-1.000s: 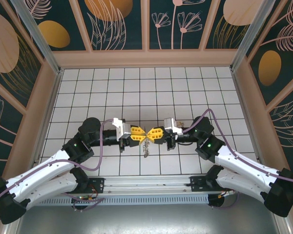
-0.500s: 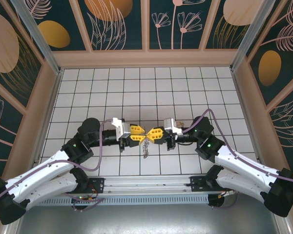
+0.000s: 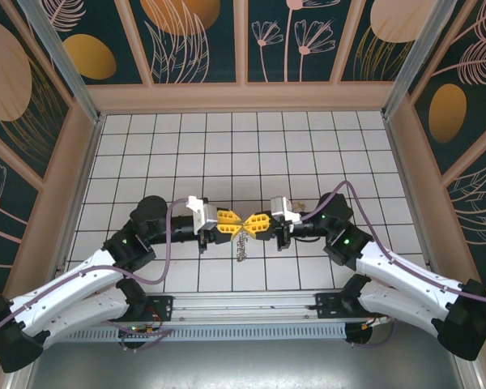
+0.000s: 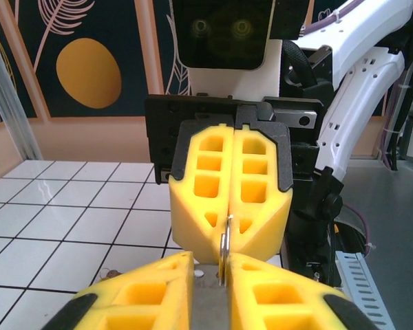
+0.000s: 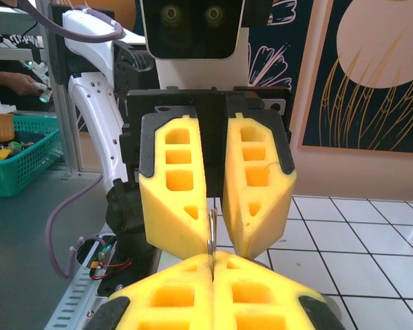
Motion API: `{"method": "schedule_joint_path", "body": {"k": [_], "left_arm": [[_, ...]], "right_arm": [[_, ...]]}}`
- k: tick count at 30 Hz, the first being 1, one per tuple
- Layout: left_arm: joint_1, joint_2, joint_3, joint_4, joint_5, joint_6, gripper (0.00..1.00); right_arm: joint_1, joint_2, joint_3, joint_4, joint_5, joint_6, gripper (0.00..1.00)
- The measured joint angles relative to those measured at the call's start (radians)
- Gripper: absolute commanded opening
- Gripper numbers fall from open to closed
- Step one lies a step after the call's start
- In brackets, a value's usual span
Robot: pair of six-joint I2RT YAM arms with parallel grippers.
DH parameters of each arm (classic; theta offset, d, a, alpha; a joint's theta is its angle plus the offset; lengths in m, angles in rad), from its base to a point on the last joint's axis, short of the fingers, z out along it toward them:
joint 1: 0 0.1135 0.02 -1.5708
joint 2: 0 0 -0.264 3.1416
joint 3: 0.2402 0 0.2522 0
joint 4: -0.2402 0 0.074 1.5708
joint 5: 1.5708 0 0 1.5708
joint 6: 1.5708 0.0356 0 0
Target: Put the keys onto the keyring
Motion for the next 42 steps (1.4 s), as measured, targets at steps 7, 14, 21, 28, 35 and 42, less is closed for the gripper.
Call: {"method": "schedule_joint_path", "body": {"k": [7, 14, 21, 28, 35, 42], "left_arm": [[0.001, 0.021, 0.000, -0.001, 0.003, 0.003, 0.14], [0.002, 0.021, 0.000, -0.011, 0.000, 0.006, 0.18], [0.006, 0.021, 0.000, -0.020, -0.005, 0.006, 0.18], [0.006, 0.021, 0.000, -0.023, 0.003, 0.007, 0.02], [0.006, 0.017, 0.000, -0.034, -0.016, 0.010, 0.00], [0.003, 0.033, 0.000, -0.046, -0.116, 0.010, 0.00]], "right_arm": [[-0.010, 0.010, -0.006, -0.006, 0.007, 0.000, 0.00], [-0.013, 0.018, -0.006, -0.008, 0.007, -0.016, 0.00], [-0.013, 0.020, -0.006, -0.014, 0.005, -0.019, 0.00], [-0.014, 0.020, -0.006, -0.015, 0.013, -0.019, 0.00], [-0.015, 0.020, -0.006, -0.026, 0.025, -0.024, 0.21], [-0.007, -0.033, -0.060, -0.034, 0.098, 0.017, 0.72]]}}
